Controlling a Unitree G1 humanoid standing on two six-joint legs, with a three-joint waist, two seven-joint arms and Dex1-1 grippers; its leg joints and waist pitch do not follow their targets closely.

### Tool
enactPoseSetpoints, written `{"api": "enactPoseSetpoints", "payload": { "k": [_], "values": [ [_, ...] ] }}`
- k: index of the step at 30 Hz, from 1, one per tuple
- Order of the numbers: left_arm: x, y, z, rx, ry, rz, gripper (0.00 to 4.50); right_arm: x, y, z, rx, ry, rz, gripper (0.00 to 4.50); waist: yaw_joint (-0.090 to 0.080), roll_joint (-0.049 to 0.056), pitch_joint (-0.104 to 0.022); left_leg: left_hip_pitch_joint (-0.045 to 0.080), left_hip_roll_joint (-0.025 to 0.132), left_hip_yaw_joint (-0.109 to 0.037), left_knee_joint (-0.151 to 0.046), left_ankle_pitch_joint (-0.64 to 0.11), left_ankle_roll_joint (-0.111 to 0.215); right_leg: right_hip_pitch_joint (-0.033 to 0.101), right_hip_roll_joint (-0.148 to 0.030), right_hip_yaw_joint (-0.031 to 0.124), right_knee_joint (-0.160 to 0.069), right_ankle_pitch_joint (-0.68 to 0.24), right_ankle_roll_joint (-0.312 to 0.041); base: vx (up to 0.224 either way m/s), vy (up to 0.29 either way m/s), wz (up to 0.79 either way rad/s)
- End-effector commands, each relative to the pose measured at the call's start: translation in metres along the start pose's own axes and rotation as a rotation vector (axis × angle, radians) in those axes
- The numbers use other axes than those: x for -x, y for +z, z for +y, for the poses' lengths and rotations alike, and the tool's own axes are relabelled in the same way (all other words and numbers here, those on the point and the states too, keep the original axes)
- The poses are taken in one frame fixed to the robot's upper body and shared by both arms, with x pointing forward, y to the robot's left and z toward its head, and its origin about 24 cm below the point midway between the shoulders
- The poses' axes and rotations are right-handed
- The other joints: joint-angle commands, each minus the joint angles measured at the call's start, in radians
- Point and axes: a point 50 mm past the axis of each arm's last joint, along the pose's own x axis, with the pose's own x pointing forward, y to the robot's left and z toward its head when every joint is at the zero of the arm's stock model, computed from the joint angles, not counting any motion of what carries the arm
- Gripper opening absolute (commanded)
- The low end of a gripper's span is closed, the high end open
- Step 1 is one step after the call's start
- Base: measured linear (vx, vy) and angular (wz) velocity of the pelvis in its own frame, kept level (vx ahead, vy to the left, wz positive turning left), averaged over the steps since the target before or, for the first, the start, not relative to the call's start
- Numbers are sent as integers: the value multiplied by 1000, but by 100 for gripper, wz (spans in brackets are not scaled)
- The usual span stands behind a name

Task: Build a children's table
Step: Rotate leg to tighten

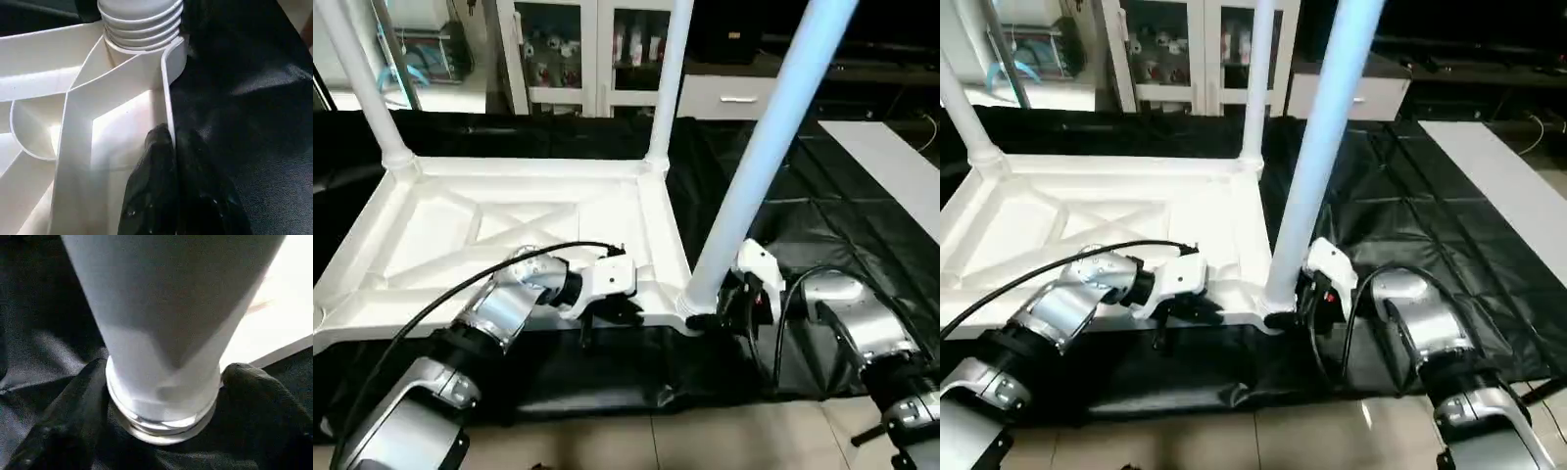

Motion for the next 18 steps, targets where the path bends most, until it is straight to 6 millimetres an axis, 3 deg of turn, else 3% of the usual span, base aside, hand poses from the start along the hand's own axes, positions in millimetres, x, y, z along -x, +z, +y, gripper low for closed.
{"api": "enactPoseSetpoints", "payload": {
  "k": [1, 6, 18],
  "values": [
    [-8, -17, -12, -1, -108, 126, 0, 3, 5, -6, 19, -23, 6, 341, -10, -6, -51, 8, 35, -17, -82, -302, 18, 34, -54, 38, -78, -386, -200, 0, 0, 0],
    [-8, -17, -12, -1, -111, 129, 0, 2, 7, -6, 20, -18, -24, 290, -15, -6, -50, 9, 36, -18, -83, -321, 15, 31, -55, 38, -81, -402, -200, 0, 0, 0],
    [-6, -21, -16, 23, -125, 125, 0, -1, 2, 0, -54, 5, -123, 274, -21, -3, -51, 6, 37, -18, -85, -320, 19, 33, -53, 39, -77, -369, -217, 0, 0, 0]
  ]
}}
